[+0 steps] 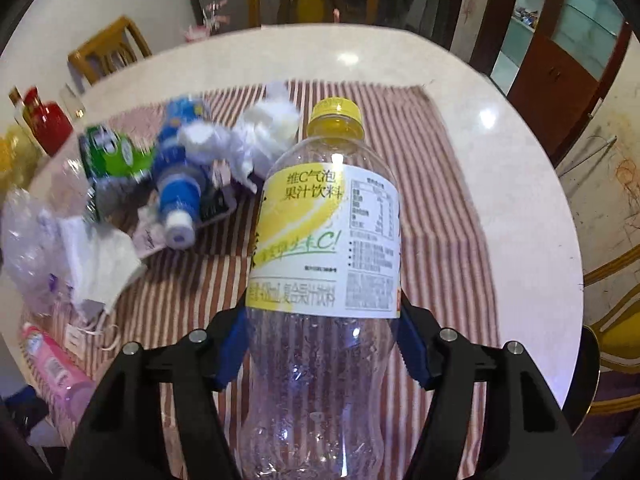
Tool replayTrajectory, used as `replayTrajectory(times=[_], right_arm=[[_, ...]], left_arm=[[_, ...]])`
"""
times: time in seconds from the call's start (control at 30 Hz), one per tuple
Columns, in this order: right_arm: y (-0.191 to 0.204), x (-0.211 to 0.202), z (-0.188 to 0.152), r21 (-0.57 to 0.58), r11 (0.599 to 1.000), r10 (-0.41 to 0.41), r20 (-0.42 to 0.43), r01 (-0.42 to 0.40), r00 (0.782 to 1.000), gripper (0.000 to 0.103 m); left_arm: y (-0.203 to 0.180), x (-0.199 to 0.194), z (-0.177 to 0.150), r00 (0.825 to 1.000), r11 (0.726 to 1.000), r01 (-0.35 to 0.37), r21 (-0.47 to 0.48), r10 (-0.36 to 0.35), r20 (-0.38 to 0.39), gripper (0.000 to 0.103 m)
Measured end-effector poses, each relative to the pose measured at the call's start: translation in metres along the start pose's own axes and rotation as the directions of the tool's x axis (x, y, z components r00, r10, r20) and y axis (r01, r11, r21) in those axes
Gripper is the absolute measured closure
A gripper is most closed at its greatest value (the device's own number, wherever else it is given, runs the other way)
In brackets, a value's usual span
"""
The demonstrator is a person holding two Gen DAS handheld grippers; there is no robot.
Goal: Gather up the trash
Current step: 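Grasp the pink Peppa Pig bottle with left tool while right grasps clear yellow-label bottle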
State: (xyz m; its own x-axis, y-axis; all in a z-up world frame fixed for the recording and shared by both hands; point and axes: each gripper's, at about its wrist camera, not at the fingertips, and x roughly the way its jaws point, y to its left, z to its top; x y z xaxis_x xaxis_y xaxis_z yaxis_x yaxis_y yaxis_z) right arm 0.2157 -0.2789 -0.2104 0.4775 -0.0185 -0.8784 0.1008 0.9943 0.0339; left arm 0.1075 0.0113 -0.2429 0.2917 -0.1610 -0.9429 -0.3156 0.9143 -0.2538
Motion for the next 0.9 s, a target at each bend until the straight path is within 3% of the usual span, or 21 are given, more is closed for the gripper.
replayTrajectory(times=[0.1, 0.23, 0.4, 0.57, 0.63, 0.67, 0.7, 0.9], right_arm=[[-0.009, -0.016, 0.0, 0.012, 0.999, 0.035, 0.034, -0.035, 0.999, 0.039], [-0.019, -0.03, -0.002, 0.015, 0.996, 0.081, 0.06, -0.082, 0.995, 0.039], [-0.022, -0.039, -0.002, 0.011, 0.991, 0.13, 0.082, -0.131, 0.988, 0.039], [-0.025, -0.048, -0.002, 0.005, 0.986, 0.166, 0.105, -0.167, 0.981, 0.039], [-0.025, -0.048, 0.002, 0.007, 0.986, 0.167, 0.11, -0.169, 0.98, 0.039], [-0.026, -0.048, 0.003, 0.008, 0.985, 0.168, 0.113, -0.17, 0.979, 0.039], [-0.027, -0.049, 0.004, 0.011, 0.985, 0.172, 0.117, -0.174, 0.978, 0.039], [-0.028, -0.056, 0.003, 0.016, 0.981, 0.19, 0.146, -0.194, 0.971, 0.039]], left_arm=[[0.005, 0.01, 0.003, 0.997, 0.972, 0.003, -0.235, -0.019, -0.068, 0.006], [0.003, 0.023, 0.001, 0.992, 0.912, -0.031, -0.408, -0.023, -0.126, 0.006], [-0.005, 0.041, -0.001, 0.989, 0.855, -0.101, -0.509, 0.032, -0.142, 0.006], [-0.007, 0.057, -0.009, 0.987, 0.781, -0.14, -0.609, 0.062, -0.147, 0.006], [-0.011, 0.055, -0.013, 0.988, 0.777, -0.147, -0.613, 0.09, -0.123, 0.012], [-0.012, 0.053, -0.015, 0.988, 0.776, -0.152, -0.612, 0.105, -0.113, 0.026], [-0.015, 0.048, -0.017, 0.989, 0.777, -0.146, -0.613, 0.116, -0.088, 0.049], [-0.016, 0.041, -0.019, 0.999, 0.813, -0.043, -0.581, 0.019, -0.048, 0.054]])
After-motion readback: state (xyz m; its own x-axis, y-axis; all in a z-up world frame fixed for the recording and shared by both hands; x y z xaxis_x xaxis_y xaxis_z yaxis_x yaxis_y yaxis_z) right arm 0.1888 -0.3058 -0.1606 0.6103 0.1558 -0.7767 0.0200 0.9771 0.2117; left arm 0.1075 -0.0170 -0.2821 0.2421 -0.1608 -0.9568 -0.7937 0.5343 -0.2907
